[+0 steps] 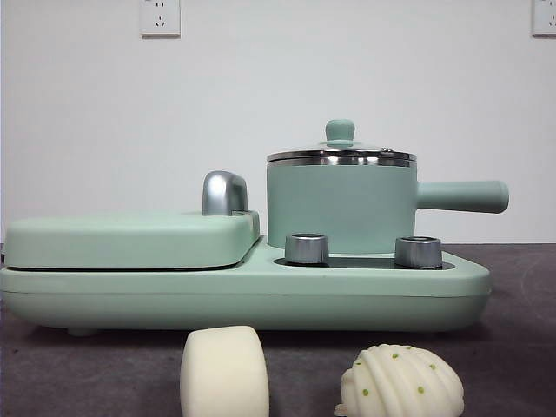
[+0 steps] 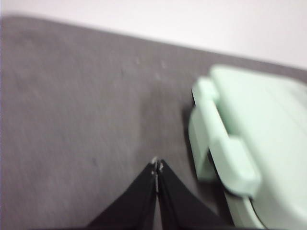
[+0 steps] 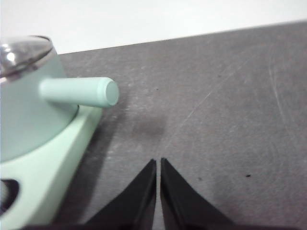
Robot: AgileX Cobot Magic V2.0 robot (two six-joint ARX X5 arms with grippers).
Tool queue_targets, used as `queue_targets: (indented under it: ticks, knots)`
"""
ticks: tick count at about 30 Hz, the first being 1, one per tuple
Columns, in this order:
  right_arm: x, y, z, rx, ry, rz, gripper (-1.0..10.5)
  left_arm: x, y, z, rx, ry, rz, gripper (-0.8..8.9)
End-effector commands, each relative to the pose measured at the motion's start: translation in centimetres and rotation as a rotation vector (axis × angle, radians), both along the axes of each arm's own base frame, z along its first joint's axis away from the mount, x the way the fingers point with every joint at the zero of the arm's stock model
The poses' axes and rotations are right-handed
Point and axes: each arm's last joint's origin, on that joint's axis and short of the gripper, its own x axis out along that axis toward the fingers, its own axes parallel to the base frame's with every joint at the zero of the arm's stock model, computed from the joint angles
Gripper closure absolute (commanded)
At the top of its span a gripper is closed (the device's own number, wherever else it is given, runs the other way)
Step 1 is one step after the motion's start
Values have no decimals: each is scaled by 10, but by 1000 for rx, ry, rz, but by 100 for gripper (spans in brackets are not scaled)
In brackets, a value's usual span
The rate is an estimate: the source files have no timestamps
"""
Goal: Put the buns in a small steamer
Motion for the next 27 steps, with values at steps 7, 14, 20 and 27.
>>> queue_targets:
  ticks: [7,14,20,27]
  knots:
    - [-19,4,70,130,-53,63,935,8,-9,55,-96,13,-111,803]
    - [-29,7,129,103,-12,199,935,28,-20,112,-99,98,-283,804]
    - [-26,13,166,48,71,417,935,49,-32,155,-61,149,-468,804]
    - [-18,18,191,6,94,616,935,64,-47,185,-56,223,-714,804]
